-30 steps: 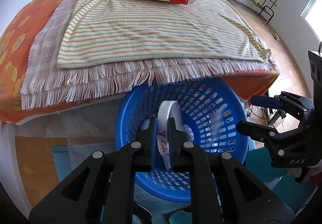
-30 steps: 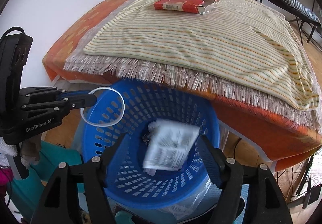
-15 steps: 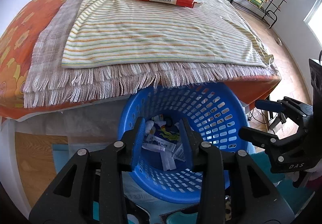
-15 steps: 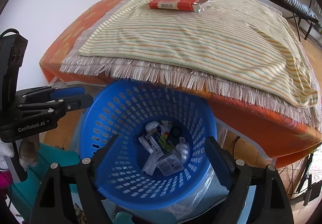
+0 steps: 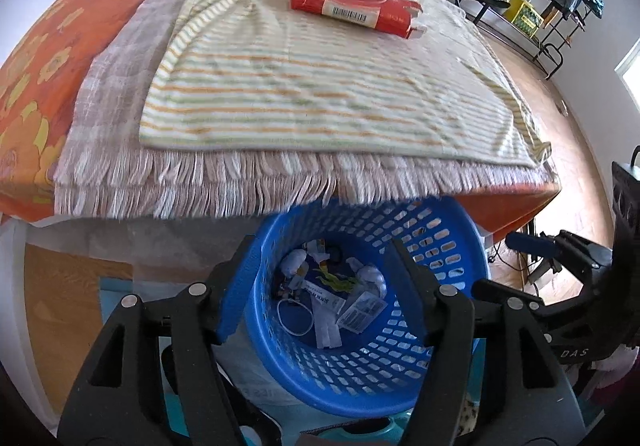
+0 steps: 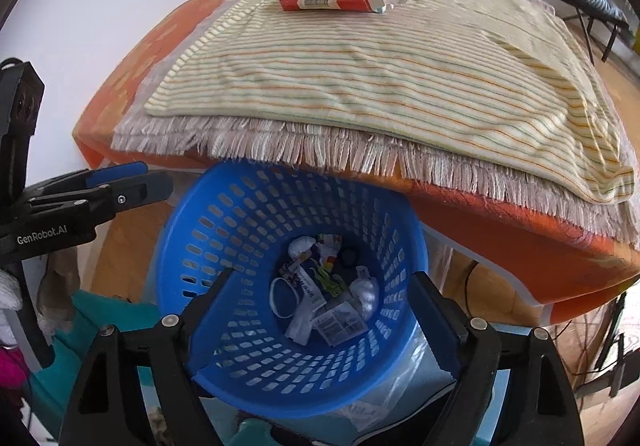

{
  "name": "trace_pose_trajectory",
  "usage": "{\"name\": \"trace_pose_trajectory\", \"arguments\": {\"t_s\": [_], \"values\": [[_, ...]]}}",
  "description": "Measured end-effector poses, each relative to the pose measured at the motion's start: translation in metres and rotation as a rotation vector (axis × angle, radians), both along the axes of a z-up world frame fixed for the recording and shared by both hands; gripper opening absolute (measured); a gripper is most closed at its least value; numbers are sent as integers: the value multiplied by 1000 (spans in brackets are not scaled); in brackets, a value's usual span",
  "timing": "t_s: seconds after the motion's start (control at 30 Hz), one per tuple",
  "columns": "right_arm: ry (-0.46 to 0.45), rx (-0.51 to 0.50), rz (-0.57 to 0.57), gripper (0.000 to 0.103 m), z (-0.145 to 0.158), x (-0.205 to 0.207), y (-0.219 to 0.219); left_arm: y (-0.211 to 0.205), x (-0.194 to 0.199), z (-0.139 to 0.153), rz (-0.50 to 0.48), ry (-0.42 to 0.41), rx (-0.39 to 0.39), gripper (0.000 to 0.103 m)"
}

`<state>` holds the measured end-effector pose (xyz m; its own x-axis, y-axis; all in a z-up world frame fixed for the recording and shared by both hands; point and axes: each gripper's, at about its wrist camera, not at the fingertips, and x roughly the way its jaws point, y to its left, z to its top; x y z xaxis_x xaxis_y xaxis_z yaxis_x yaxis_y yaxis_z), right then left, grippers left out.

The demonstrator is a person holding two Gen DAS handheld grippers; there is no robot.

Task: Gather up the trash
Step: 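Move both tools back over the bed toward the red medicine box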

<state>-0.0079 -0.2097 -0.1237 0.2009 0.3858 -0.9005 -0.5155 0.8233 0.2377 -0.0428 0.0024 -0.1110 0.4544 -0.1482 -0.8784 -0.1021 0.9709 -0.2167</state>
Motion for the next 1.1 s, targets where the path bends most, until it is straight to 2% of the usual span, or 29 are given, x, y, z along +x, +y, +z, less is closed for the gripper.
{"name": "trace_pose_trajectory", "arguments": {"t_s": [0.5, 0.63, 0.83, 1.1], "values": [[7, 158, -87, 87, 38, 55, -9, 21, 57, 51, 57, -63, -20, 66], [-36, 157, -83, 87, 52, 73, -6, 27, 75, 67, 62, -101, -5, 66], [-108, 193, -100, 87, 73, 109, -2, 41, 97, 80, 96, -127, -41, 66], [-129, 235, -123, 87, 89, 168, 8, 59, 129, 96, 144, -166, -24, 66]]}}
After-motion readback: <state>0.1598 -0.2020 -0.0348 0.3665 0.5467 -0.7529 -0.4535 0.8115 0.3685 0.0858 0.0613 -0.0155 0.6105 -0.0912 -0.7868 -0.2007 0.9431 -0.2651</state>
